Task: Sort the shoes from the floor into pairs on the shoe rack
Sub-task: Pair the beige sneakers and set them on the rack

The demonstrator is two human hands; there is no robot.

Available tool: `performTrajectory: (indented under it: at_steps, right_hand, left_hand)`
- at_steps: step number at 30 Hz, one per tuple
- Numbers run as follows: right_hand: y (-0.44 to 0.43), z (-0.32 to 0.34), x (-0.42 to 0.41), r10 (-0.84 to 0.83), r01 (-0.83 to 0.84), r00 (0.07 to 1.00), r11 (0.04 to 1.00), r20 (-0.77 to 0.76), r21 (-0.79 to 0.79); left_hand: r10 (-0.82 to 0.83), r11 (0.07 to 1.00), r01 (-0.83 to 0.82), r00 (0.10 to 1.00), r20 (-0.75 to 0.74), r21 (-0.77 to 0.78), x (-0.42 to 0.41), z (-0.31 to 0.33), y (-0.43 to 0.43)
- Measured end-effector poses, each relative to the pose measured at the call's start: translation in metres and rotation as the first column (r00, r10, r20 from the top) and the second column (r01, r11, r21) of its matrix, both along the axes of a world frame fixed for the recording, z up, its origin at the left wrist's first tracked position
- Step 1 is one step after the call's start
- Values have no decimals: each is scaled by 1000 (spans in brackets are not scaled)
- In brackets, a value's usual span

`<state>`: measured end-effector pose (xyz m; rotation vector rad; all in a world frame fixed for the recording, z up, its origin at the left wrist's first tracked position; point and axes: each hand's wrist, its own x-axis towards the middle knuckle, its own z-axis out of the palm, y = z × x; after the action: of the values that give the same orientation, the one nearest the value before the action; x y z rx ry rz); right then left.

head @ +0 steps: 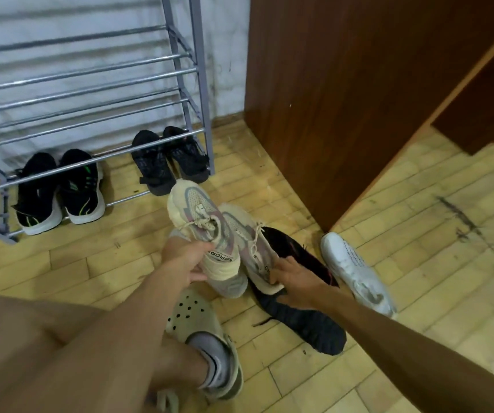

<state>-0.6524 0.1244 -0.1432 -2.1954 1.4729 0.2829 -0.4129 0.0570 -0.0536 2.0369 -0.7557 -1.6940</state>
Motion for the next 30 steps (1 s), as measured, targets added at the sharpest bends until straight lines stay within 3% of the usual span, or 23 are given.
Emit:
performTrajectory:
  at_steps: [2, 5, 8, 12, 13, 17, 21, 30]
  right_hand:
    - [-7, 10, -1, -129, 118, 986, 988, 107, 101]
    - [-26, 18, 2, -350, 340, 915, 937, 199, 85]
    - [-43, 11, 8, -617, 587, 766, 786, 182, 192]
    - [-55, 1, 20, -838, 713, 540, 507, 83, 484]
    - [-58, -1, 23, -848, 718, 526, 479, 57, 505]
    - [-70, 2, 33, -754, 672, 655, 553, -46, 493]
    - [-73, 14, 36, -732, 651, 676, 541, -83, 533]
    - [-70, 59, 37, -659, 616, 752, 683, -35, 393]
  left_hand:
    - [-33, 999, 33, 999, 14, 5, -1, 0, 2]
    - [-62, 998, 62, 997, 40, -3, 0, 0, 2]
    - [-88, 996, 88, 995, 51, 3, 3, -1, -1]
    - [-163, 987, 163, 979, 126, 5, 6, -6, -5]
    - [-183, 983, 184, 972, 146, 11, 6, -7, -6]
    - [-247, 969, 248, 950, 189, 19, 11, -13, -7]
    - [-250, 968, 246, 947, 202, 44, 19, -12, -7]
    - [-47, 998, 51, 995, -92, 47, 17, 26, 8]
